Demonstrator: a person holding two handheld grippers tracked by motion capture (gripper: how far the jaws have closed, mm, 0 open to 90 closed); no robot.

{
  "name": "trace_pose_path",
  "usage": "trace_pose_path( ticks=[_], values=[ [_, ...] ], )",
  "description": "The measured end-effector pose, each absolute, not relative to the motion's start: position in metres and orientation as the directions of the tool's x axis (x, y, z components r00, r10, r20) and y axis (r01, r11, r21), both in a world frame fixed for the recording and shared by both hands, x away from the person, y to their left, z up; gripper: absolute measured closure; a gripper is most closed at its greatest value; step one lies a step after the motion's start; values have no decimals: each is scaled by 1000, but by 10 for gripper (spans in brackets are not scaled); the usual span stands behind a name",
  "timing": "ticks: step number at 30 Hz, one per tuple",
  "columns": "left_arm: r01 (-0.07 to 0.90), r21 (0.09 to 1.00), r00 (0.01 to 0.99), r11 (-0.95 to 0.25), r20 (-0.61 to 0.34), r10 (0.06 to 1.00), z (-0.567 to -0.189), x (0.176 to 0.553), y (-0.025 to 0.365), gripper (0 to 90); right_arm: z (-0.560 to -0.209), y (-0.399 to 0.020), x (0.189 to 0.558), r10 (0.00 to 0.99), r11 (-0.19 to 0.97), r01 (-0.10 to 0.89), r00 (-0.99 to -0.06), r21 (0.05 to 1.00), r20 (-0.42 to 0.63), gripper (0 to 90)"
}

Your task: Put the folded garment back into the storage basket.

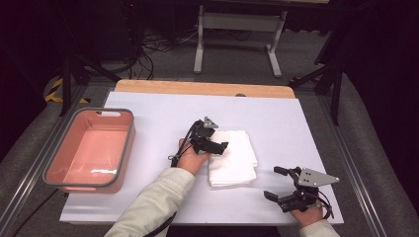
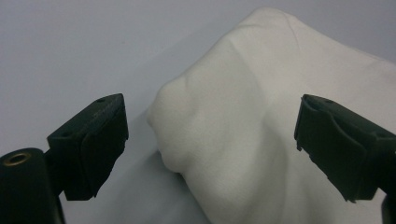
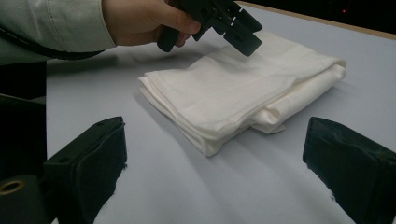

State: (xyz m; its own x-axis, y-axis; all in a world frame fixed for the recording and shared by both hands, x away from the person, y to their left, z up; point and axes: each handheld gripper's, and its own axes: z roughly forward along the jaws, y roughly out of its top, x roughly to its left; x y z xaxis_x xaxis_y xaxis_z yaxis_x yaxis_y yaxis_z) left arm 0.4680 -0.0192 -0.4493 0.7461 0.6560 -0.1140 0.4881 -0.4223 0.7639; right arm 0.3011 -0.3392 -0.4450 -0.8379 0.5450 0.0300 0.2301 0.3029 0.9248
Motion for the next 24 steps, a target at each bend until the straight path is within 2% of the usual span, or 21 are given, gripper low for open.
trace_pose_path(
  ticks=[9, 15, 24],
  values=[
    [519, 740, 738, -428, -135, 661, -456, 471, -17, 133, -445, -339, 301, 545, 304, 229, -838, 925, 29, 71],
    [533, 727, 740, -433, -152, 655, -455, 471, -18, 187, -445, -339, 302, 543, 308, 232, -839, 923, 30, 70],
    [559, 709, 734, -430, -182, 655, -459, 473, -20, 203, -446, -339, 302, 543, 307, 232, -839, 923, 31, 71]
  ],
)
